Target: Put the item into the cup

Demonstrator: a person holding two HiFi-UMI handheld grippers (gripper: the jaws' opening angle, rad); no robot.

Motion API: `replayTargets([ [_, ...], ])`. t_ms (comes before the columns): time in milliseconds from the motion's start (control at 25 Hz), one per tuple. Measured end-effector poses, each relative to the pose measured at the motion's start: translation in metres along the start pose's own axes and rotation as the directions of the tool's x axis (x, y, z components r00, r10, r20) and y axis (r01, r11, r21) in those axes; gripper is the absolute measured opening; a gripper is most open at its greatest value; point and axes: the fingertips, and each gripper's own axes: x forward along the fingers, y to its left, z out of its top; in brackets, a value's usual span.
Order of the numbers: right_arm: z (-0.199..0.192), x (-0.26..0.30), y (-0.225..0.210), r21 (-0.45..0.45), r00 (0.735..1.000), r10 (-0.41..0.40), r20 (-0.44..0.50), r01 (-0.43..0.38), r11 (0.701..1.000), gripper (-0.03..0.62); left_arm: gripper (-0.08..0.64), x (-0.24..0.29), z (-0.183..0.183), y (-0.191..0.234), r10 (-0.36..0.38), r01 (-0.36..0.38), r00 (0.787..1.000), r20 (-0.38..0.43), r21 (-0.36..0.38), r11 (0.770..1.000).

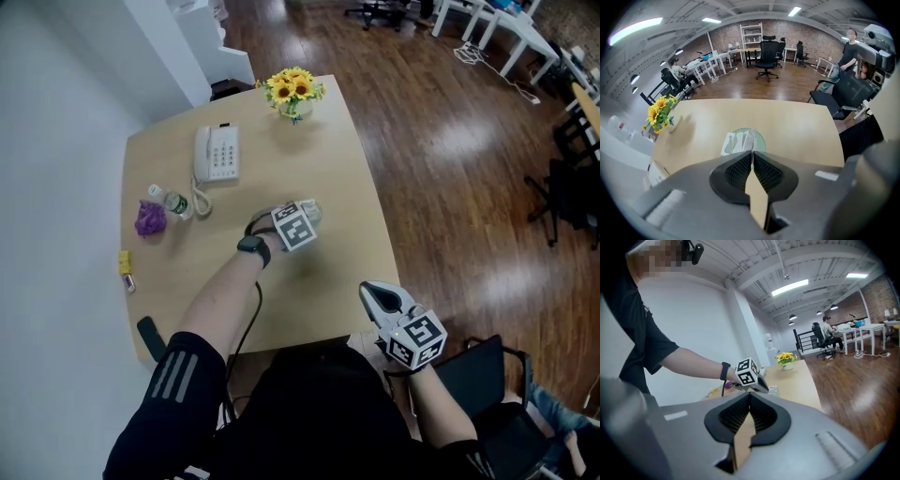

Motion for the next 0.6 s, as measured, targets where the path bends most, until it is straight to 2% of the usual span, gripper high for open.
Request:
replayTargets([
  [120,0.0,0.003,0.001,-0.001,1.0,0.007,-0.004,-0.007,1.0,0.008,0.041,0.001,-0.004,0.0,-0.025,0.024,1.0,-0.011,-0.025,0.999],
  [320,0.001,0.007,0.002,-0.006,1.0,0.014,-0.006,-0.014,1.0,0.008,0.089,-0.006,0.002,-0.001,-0.059,0.06,0.998,0.029,-0.037,0.998],
  [600,-0.002,0.009,0.001,-0.001,1.0,0.015,-0.009,-0.015,1.0,0.008,0.08,-0.016,0.009,0.017,0.012,-0.008,0.997,0.078,-0.06,0.998],
])
